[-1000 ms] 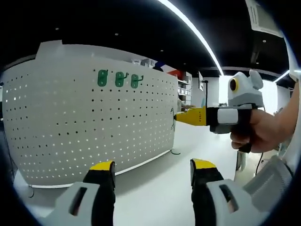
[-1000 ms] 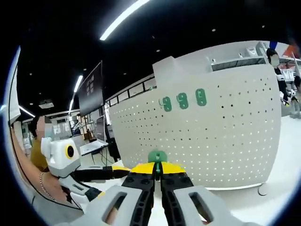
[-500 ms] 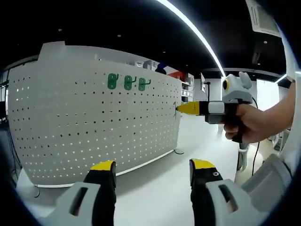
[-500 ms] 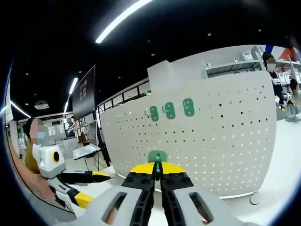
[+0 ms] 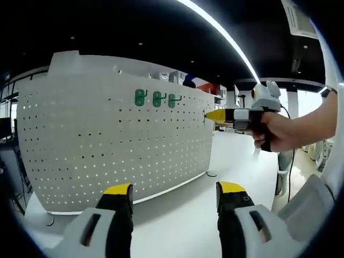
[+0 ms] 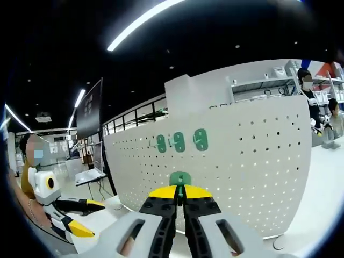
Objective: Insert the hook assembly into the mounting plate slot until the hook locks in place.
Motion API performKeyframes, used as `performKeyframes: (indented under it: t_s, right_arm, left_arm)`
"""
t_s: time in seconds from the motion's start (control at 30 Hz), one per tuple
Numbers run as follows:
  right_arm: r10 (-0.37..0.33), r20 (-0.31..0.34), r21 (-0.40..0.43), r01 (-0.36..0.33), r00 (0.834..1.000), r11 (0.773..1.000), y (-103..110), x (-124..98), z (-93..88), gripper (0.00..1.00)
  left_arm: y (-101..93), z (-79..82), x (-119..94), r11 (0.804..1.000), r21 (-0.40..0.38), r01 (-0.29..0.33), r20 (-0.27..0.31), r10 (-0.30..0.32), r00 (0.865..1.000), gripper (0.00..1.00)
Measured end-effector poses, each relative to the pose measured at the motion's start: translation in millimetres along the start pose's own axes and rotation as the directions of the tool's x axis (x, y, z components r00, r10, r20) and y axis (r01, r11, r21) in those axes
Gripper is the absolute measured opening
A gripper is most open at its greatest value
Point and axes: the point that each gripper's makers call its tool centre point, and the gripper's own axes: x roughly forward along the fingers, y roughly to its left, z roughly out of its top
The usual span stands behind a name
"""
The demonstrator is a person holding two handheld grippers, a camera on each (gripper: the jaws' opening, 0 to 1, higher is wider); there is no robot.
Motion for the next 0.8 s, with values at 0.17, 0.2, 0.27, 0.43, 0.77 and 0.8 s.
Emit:
performKeyframes:
  t_s: [0.17, 0.2, 0.27, 0.43, 0.77, 0.8]
  right_arm:
    - [-0.014, 0.011, -0.011, 0.014, 1.000, 1.000, -8.1, 5.8, 7.4, 0.00]
    - [-0.016, 0.014, -0.016, 0.017, 1.000, 1.000, -9.8, 7.5, 9.7, 0.00]
    - [-0.020, 0.019, -0.023, 0.021, 1.000, 1.000, -12.7, 10.5, 13.2, 0.00]
    - [-0.038, 0.038, -0.041, 0.039, 0.999, 0.998, -21.9, 16.8, 23.1, 0.00]
    - [-0.064, 0.056, -0.078, 0.068, 0.996, 0.995, -38.3, 29.1, 36.6, 0.00]
    - [-0.066, 0.057, -0.084, 0.071, 0.996, 0.994, -39.4, 30.3, 37.4, 0.00]
  left_arm:
    - [5.4, 0.9, -4.7, 1.000, 0.001, -0.013, 0.004, 0.013, 1.000, 0.65]
    - [5.9, 0.7, -5.9, 1.000, 0.002, -0.015, 0.003, 0.015, 1.000, 0.65]
    - [7.8, -0.2, -7.9, 1.000, 0.002, -0.016, 0.001, 0.016, 1.000, 0.65]
    - [13.9, -1.3, -12.3, 0.999, -0.007, -0.036, 0.001, 0.036, 0.999, 0.64]
    - [22.7, 0.5, -18.8, 0.998, -0.016, -0.063, 0.009, 0.063, 0.998, 0.64]
    - [22.3, 0.9, -19.2, 0.998, -0.018, -0.064, 0.010, 0.064, 0.998, 0.64]
